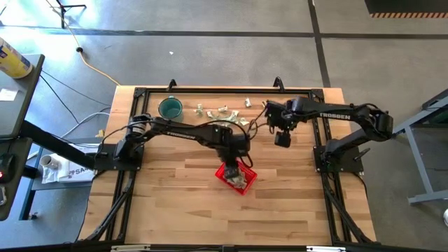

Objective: Pick and place Stevia / Truvia into bins
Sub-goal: Put the light green stevia packet into the bin, then put the green stevia packet into the bin

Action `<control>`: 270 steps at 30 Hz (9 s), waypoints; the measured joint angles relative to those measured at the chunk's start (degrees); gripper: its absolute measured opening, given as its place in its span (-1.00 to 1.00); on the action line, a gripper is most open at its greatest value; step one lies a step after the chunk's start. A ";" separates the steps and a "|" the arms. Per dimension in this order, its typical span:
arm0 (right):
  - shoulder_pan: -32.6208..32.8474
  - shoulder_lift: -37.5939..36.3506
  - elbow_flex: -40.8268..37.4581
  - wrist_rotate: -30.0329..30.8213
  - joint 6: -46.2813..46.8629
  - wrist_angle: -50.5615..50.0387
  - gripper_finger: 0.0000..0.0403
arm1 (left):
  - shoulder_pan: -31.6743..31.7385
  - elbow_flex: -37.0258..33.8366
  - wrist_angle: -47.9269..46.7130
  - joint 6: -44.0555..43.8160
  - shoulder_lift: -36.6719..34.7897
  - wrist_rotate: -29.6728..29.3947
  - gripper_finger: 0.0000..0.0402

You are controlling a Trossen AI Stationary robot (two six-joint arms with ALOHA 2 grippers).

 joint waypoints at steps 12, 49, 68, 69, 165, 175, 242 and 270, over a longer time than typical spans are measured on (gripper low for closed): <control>-18.05 5.73 0.13 -6.28 -7.41 20.83 0.23 | -0.09 -0.04 -6.37 -2.12 -6.58 -16.68 -0.13; -23.32 22.45 0.03 2.60 17.64 32.52 -0.44 | 5.96 -0.04 -13.53 -12.41 -21.03 -25.76 -0.17; -22.22 12.61 0.04 -8.32 18.89 20.96 -0.99 | 11.19 -0.04 -19.05 -7.48 -21.73 -24.01 -0.28; -21.11 11.01 0.04 -9.84 19.29 20.33 -0.99 | 11.62 -0.04 -19.16 -7.46 -22.12 -23.84 -0.30; 14.21 3.69 0.09 -9.09 44.56 22.77 0.51 | 36.71 -11.61 -10.57 17.22 -1.25 -17.79 -0.11; 14.21 3.69 0.09 -9.03 44.56 22.82 0.51 | 36.72 -11.61 -11.59 17.61 -0.64 -18.22 -0.24; 26.61 -9.62 0.11 5.69 70.97 -0.24 0.51 | -5.72 -11.47 -0.15 11.78 -10.46 -13.33 0.14; -20.31 15.69 0.11 -3.98 30.93 28.97 0.51 | 9.70 -11.43 -13.33 -8.01 -35.13 -16.60 0.14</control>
